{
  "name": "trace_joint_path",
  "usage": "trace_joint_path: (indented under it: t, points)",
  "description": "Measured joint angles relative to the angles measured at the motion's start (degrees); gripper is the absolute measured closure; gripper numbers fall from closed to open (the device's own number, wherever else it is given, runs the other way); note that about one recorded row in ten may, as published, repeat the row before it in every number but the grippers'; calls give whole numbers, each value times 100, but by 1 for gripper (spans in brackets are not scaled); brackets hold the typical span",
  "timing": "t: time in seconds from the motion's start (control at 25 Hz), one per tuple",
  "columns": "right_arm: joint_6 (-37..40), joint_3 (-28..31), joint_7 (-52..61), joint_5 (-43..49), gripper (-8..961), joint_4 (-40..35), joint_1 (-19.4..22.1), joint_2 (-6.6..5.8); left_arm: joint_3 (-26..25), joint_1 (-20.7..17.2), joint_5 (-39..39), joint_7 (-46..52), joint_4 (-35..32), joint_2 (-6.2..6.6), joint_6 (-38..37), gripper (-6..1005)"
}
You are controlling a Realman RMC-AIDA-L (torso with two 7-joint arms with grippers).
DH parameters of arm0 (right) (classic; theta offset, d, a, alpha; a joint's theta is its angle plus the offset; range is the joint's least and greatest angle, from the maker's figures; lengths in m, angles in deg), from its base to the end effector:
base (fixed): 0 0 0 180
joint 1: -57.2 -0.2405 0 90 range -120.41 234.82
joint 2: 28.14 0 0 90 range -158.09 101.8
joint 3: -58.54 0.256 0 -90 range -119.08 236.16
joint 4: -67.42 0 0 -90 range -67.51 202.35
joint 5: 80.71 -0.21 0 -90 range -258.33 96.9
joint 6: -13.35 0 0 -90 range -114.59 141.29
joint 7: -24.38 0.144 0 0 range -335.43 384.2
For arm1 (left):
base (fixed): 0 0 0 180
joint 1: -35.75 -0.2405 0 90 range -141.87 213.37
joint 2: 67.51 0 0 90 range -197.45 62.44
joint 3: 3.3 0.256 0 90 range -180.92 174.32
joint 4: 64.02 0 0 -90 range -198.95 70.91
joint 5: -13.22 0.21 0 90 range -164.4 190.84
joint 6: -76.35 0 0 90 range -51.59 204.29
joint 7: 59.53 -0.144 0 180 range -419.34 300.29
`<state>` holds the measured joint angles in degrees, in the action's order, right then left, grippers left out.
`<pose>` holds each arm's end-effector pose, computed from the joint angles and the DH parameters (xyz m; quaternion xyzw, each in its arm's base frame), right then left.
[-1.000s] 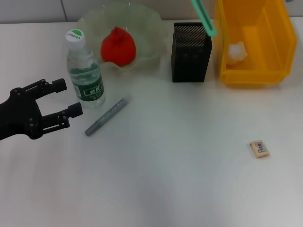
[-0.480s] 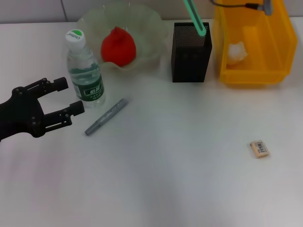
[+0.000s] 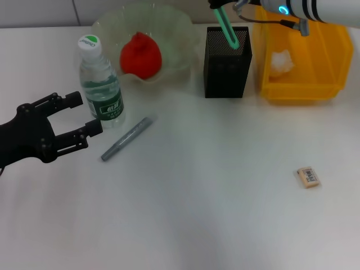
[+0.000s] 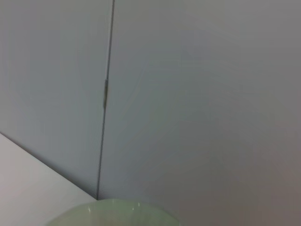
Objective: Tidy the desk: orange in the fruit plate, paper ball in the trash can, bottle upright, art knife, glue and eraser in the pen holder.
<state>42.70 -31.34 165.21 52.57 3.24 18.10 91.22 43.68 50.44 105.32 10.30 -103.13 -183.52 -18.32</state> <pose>0.1049 0.4474 -0.0223 -0.8870 0.1880 0.1285 0.4017 -0.3025 0.2719 0.0393 -0.8972 -0.1946 -0.3374 0.2081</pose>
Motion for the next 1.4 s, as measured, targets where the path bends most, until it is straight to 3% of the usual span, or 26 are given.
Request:
trace_joint_path:
  t: [0.48, 0.76, 0.84, 0.88, 0.96, 1.0, 1.04, 1.08, 1.12, 1.16, 1.24, 1.4]
  points:
    - [-348, -132, 38, -233, 760, 555, 86, 23, 4, 46, 1, -152, 258, 34, 94, 199]
    - [290, -53, 71, -233, 542, -114, 436, 5, 10, 87, 1, -207, 266, 34, 79, 199]
    - [1310, 230, 68, -189, 526, -1082, 744, -14, 15, 87, 0, -207, 266, 48, 51, 199]
    - [1310, 230, 68, -189, 518, -1082, 744, -14, 15, 87, 0, -207, 266, 48, 51, 199]
    - [2233, 549, 66, -142, 502, -1701, 857, -18, 31, 87, 0, -207, 261, 50, 43, 199]
    - [2850, 750, 92, -105, 494, -2019, 882, -18, 31, 87, 0, -207, 261, 50, 43, 199]
    - [4017, 1134, 252, 12, 486, -2608, 883, -19, 42, 87, 0, -207, 253, 51, 39, 199]
    - [4017, 1134, 252, 12, 483, -2608, 883, -19, 42, 87, 0, -207, 253, 51, 39, 199]
    - [5100, 1433, 482, 264, 479, -3082, 845, -19, 42, 87, 0, -207, 253, 51, 39, 199]
    - [5100, 1433, 482, 264, 476, -3082, 845, -19, 42, 87, 0, -207, 253, 51, 39, 199]
    - [6064, 1566, 690, 771, 469, -3501, 781, -19, 66, 87, 2, -223, 248, 64, 24, 199]
    - [6892, 1535, 839, 1377, 334, -3562, 595, -13, 66, 95, 6, -232, 258, 72, 22, 200]
